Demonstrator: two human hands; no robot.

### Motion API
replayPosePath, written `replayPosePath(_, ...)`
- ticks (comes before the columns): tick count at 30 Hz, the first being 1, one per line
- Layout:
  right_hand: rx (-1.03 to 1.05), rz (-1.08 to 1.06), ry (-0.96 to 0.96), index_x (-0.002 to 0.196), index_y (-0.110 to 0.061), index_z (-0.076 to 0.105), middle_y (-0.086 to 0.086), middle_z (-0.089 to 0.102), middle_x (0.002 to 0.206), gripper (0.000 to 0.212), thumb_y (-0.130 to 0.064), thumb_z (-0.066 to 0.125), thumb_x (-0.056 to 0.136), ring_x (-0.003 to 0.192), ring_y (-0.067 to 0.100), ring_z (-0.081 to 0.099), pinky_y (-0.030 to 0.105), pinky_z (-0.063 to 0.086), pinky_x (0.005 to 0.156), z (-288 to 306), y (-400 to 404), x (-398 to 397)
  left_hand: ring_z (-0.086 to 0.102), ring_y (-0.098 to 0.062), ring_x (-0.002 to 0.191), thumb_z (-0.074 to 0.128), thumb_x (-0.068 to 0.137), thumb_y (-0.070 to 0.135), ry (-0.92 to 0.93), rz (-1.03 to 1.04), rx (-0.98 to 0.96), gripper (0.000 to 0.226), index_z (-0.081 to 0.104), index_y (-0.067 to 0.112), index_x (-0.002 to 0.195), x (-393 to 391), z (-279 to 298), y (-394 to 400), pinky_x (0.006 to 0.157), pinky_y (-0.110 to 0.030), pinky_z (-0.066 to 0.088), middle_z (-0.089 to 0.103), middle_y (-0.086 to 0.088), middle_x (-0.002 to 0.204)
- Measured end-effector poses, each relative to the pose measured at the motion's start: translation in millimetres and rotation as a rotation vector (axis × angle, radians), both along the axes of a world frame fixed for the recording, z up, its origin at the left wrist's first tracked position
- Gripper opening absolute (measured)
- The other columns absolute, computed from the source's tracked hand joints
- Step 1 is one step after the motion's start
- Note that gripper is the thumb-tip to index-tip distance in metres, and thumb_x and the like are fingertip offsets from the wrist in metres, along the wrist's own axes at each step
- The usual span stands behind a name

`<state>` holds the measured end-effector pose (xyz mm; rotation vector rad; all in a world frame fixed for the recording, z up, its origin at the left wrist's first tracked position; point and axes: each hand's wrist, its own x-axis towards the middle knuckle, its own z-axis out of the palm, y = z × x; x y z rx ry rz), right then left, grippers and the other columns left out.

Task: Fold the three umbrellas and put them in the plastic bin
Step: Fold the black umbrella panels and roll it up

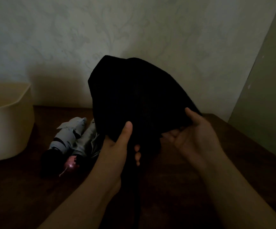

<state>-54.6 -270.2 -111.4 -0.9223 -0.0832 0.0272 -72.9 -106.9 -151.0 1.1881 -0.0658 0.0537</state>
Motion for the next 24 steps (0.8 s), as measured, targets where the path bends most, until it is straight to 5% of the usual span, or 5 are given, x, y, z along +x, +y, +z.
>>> replayPosePath(2, -0.047, -0.093, 0.013, 0.108, -0.015, 0.059, 0.004, 0.074, 0.086, 0.027, -0.032, 0.044, 0.095, 0.074, 0.017, 0.072, 0.033, 0.059, 0.062, 7.5, -26.1, 4.1, 0.047, -0.014, 0.043, 0.052, 0.088, 0.045, -0.022, -0.007, 0.031, 0.035, 0.055, 0.012, 0.099, 2.0, -0.1, 4.4, 0.043, -0.026, 0.041, 0.05, -0.001, 0.054)
replayPosePath(7, -0.369, -0.028, 0.0, 0.133, -0.016, 0.047, 0.006, 0.073, 0.103, 0.071, -0.058, 0.044, 0.075, 0.086, 0.018, 0.072, 0.035, 0.051, 0.073, 4.9, -67.9, 13.6, 0.048, -0.016, 0.045, 0.053, 0.08, 0.048, -0.115, -0.007, 0.201, 0.038, 0.054, 0.011, 0.086, 6.1, -3.2, 11.0, 0.047, -0.03, 0.042, 0.051, -0.003, 0.054)
replayPosePath(11, -0.453, -0.082, -0.001, 0.121, -0.017, 0.056, 0.014, 0.064, 0.117, 0.041, -0.043, 0.04, 0.095, 0.1, 0.029, 0.059, 0.042, 0.046, 0.09, -1.3, -58.8, 19.5, 0.049, -0.018, 0.046, 0.054, 0.08, 0.048, -0.158, -0.05, 0.315, 0.041, 0.051, 0.008, 0.088, 3.6, -9.5, 6.1, 0.048, -0.028, 0.044, 0.052, -0.006, 0.056)
replayPosePath(16, -0.32, -0.262, -0.167, 0.132, -0.025, 0.048, -0.004, 0.066, 0.102, 0.039, -0.019, 0.054, 0.094, 0.087, 0.01, 0.07, 0.026, 0.057, 0.07, 3.1, -69.4, 15.8, 0.049, -0.017, 0.045, 0.052, 0.085, 0.041, -0.204, -0.13, 0.464, 0.03, 0.052, 0.012, 0.079, -2.5, -15.8, -2.1, 0.049, -0.023, 0.046, 0.051, -0.004, 0.055)
replayPosePath(24, -0.411, -0.305, -0.32, 0.093, -0.019, 0.062, -0.005, 0.072, 0.087, 0.02, -0.002, 0.052, 0.09, 0.077, 0.01, 0.068, 0.02, 0.053, 0.062, 11.3, -86.6, 3.3, 0.049, -0.014, 0.042, 0.053, 0.076, 0.042, -0.236, -0.089, 0.518, 0.033, 0.051, 0.009, 0.08, -4.1, -14.8, -3.6, 0.046, -0.023, 0.045, 0.052, -0.002, 0.051)
